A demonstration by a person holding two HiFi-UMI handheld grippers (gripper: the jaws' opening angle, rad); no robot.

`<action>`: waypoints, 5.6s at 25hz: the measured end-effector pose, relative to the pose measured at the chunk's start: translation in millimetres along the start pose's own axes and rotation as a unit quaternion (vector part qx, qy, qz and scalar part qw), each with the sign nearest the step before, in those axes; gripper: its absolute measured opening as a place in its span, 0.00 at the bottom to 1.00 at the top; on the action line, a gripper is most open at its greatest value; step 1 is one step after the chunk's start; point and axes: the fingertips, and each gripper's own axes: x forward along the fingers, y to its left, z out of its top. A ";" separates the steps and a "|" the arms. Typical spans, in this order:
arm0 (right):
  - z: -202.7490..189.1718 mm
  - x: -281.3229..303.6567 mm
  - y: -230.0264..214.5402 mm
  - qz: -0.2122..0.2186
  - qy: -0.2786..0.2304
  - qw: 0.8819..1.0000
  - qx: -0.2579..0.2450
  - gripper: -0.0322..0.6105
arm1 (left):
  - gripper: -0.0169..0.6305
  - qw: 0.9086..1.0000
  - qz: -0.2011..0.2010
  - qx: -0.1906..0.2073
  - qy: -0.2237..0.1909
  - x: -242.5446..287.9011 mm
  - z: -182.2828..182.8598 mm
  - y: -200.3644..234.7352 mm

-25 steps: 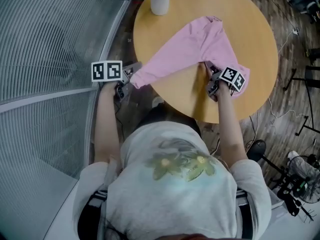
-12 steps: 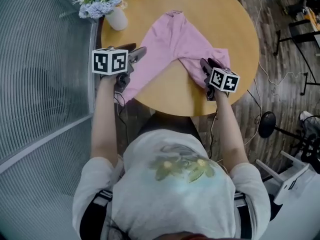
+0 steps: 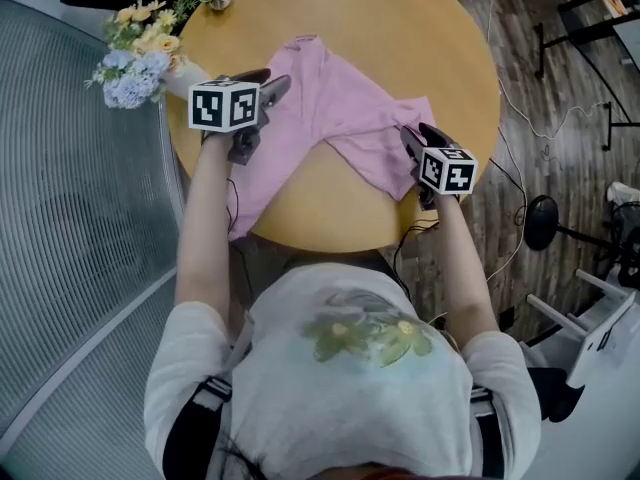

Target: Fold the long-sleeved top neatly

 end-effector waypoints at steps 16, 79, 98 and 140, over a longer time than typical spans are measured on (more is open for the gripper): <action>15.7 56.3 -118.8 -0.010 0.045 0.998 0.045 0.36 | 0.32 0.984 -0.035 0.051 0.169 172.1 19.2 56.1; 34.9 -45.5 -2.8 0.037 -0.038 0.991 -0.125 0.11 | 0.07 0.973 0.229 0.008 0.025 64.2 56.2 174.5; -19.1 -1.9 -84.0 0.027 0.005 0.983 0.182 0.38 | 0.21 0.984 0.172 -0.029 0.040 50.8 -13.9 115.7; -44.0 -33.1 -90.9 -0.160 -0.010 0.978 0.134 0.29 | 0.21 0.991 0.046 -0.054 0.110 -16.4 -164.7 -19.7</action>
